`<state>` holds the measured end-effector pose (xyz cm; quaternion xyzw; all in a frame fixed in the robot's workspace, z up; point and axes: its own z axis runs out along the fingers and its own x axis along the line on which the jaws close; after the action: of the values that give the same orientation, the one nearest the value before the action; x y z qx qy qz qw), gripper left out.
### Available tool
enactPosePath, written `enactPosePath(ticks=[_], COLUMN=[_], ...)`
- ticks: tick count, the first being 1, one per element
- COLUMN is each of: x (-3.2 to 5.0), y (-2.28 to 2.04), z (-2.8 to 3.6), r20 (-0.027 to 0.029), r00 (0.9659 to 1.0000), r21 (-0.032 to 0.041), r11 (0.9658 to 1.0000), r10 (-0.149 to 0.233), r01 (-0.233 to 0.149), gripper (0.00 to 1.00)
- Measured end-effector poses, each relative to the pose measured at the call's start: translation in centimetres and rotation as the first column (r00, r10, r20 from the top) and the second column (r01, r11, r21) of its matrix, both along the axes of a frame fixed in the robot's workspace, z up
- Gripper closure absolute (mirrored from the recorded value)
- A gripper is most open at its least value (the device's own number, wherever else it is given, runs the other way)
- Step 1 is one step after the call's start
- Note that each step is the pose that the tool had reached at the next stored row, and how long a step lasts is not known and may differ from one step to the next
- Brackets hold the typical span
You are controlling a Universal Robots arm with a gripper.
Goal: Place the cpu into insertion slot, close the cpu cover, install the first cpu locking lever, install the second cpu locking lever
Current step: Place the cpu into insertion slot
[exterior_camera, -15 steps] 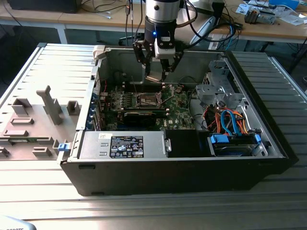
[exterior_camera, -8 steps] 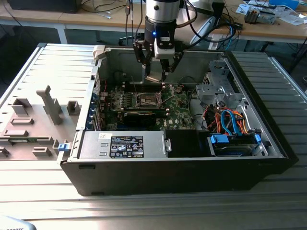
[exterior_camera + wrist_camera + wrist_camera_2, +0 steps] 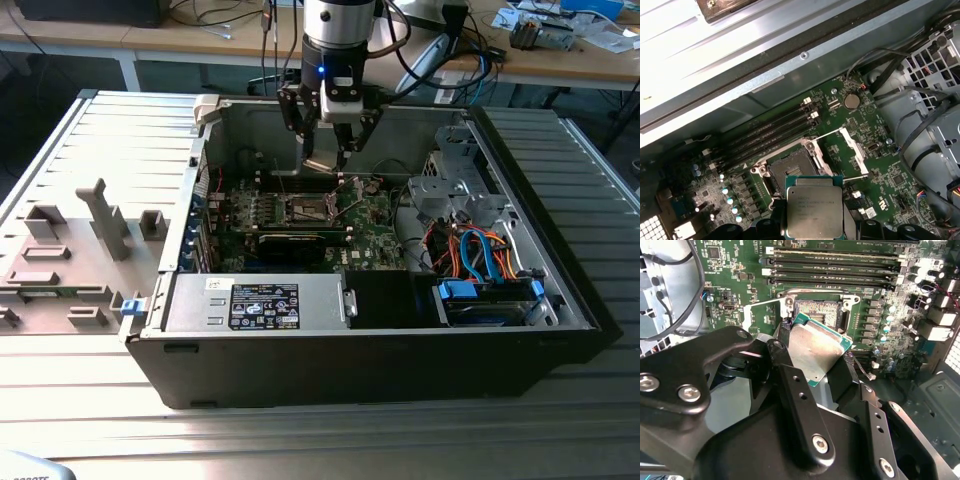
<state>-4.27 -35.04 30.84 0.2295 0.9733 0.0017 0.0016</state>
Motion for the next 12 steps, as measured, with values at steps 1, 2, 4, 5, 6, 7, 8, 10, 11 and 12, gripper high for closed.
enactPosePath(ticks=[1, 2, 4, 5, 6, 7, 8, 10, 11, 12], x=[0.00, 0.00, 0.00, 0.00, 0.00, 0.00, 0.00, 0.00, 0.00, 0.00], y=[0.00, 0.00, 0.00, 0.00, 0.00, 0.00, 0.00, 0.00, 0.00, 0.00], z=[-0.01, -0.01, -0.02, -0.02, -0.02, -0.03, -0.03, -0.04, -0.04, -0.05], r20=[0.0000, 0.0000, 0.0000, 0.0000, 0.0000, 0.0000, 0.0001, 0.0001, 0.0001, 0.0001], r00=[1.0000, 1.0000, 1.0000, 1.0000, 0.9999, 0.9999, 0.9999, 0.9998, 0.9998, 0.9997], r21=[-0.0005, -0.0010, -0.0016, -0.0018, -0.0023, -0.0028, -0.0031, -0.0039, -0.0044, -0.0048], r11=[1.0000, 1.0000, 1.0000, 1.0000, 0.9999, 0.9999, 0.9999, 0.9998, 0.9998, 0.9997], r10=[-0.003, -0.005, -0.008, -0.009, -0.012, -0.014, -0.016, -0.019, -0.022, -0.024], r01=[0.003, 0.005, 0.008, 0.009, 0.012, 0.014, 0.016, 0.019, 0.022, 0.024], gripper=[0.45, 0.45, 0.45, 0.45, 0.45, 0.45, 0.45, 0.45, 0.45, 0.45])
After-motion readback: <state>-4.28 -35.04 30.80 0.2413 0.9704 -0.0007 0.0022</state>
